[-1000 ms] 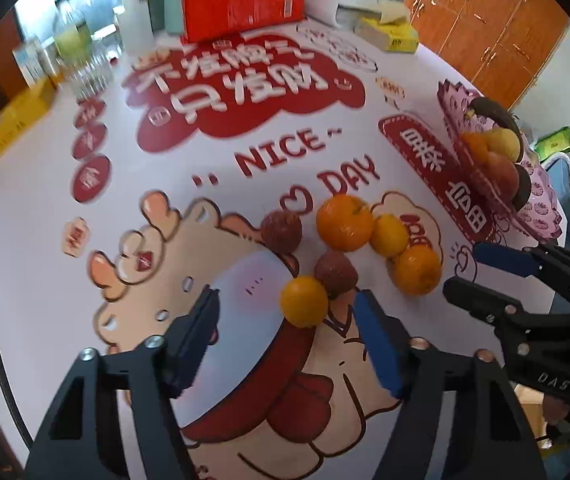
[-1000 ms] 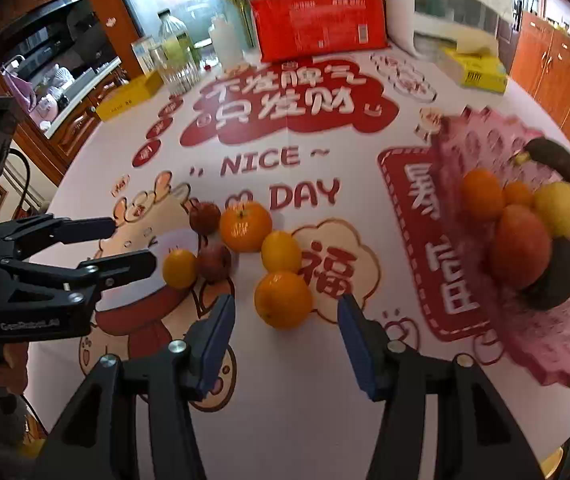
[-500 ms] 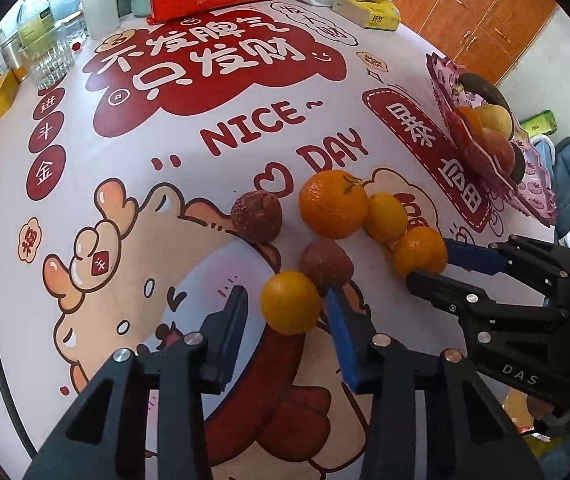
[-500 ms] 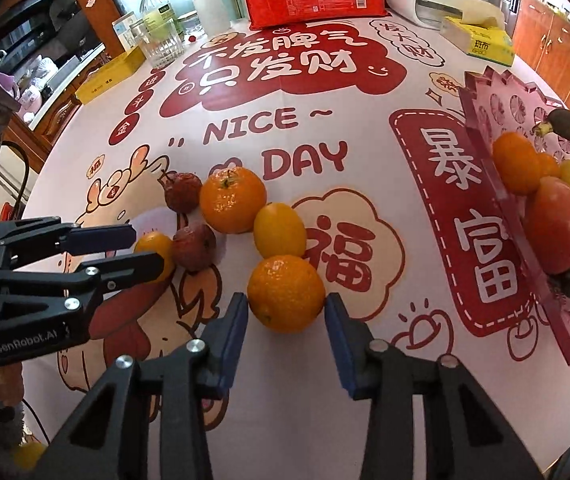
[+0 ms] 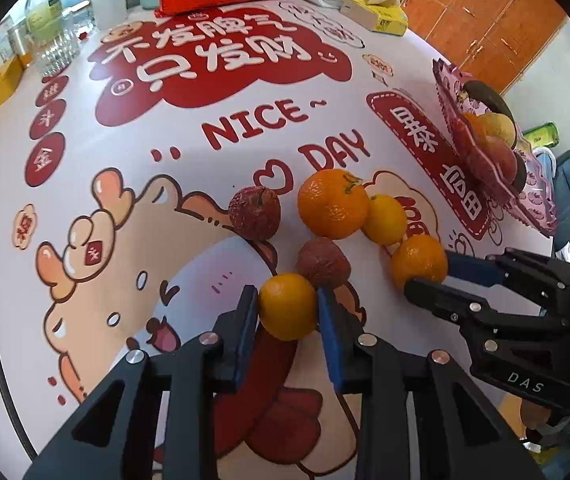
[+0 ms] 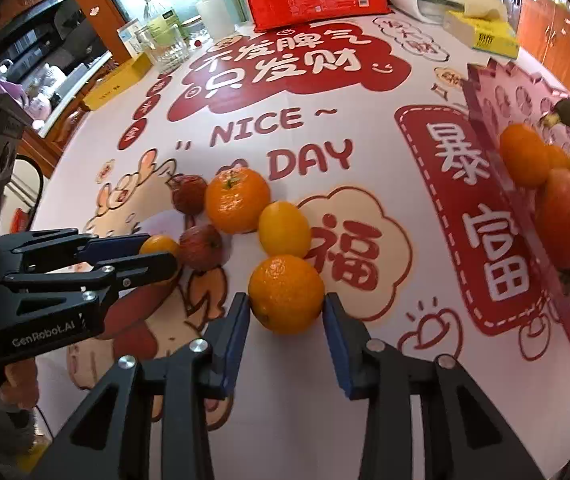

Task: Organize fruits
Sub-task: 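Grasp a small tangerine with the left tool while the right tool grasps another tangerine, then carry both tangerines over the pink bowl with both tools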

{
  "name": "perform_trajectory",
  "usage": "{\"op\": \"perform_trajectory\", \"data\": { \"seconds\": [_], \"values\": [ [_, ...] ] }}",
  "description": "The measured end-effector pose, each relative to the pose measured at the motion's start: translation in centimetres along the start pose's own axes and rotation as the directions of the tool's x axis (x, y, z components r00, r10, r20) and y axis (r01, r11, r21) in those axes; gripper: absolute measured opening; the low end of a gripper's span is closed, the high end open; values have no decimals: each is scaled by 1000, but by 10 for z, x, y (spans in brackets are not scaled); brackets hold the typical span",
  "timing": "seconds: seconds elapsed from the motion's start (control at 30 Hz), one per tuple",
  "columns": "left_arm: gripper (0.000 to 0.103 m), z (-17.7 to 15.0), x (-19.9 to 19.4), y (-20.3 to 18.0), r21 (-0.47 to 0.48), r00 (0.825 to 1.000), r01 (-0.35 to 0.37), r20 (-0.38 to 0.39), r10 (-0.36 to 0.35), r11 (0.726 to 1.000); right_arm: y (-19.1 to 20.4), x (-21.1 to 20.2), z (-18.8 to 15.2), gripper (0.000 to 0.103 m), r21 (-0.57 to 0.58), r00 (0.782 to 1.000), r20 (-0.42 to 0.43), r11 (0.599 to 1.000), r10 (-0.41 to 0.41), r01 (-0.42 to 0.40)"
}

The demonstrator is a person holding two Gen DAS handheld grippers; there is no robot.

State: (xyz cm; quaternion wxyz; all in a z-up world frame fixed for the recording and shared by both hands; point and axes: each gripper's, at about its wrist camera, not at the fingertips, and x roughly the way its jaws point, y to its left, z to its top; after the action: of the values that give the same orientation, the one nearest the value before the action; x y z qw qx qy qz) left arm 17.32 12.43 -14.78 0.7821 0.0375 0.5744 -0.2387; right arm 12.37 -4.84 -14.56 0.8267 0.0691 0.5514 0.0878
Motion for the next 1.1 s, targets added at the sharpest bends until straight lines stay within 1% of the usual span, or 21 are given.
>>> {"op": "perform_trajectory", "data": {
  "seconds": [0.23, 0.37, 0.5, 0.63, 0.9, 1.1],
  "values": [
    [28, -1, -46, -24, 32, 996, -39, 79, 36, 999, 14, -26, -7, 38, -74, 999, 31, 997, 19, -17],
    [28, 1, -73, -43, 41, 991, -41, 131, 35, 998, 19, -48, -10, 38, -114, 997, 61, 993, 38, -31],
    [28, 5, -97, -71, 62, 982, -41, 187, 28, 997, 22, -76, -13, 38, -163, 992, 116, 986, 43, -24],
    [28, 13, -118, -105, 86, 971, -29, 238, 7, 996, 17, -109, -17, 38, -208, 983, 182, 978, 35, 4],
    [28, 37, -139, -172, 111, 953, -22, 303, -12, 994, -18, -172, -22, 38, -248, 953, 301, 965, -12, 91],
    [28, 59, -137, -216, 93, 944, -28, 329, -5, 995, -70, -208, -22, 38, -203, 927, 368, 968, -66, 149]
  ]
}}
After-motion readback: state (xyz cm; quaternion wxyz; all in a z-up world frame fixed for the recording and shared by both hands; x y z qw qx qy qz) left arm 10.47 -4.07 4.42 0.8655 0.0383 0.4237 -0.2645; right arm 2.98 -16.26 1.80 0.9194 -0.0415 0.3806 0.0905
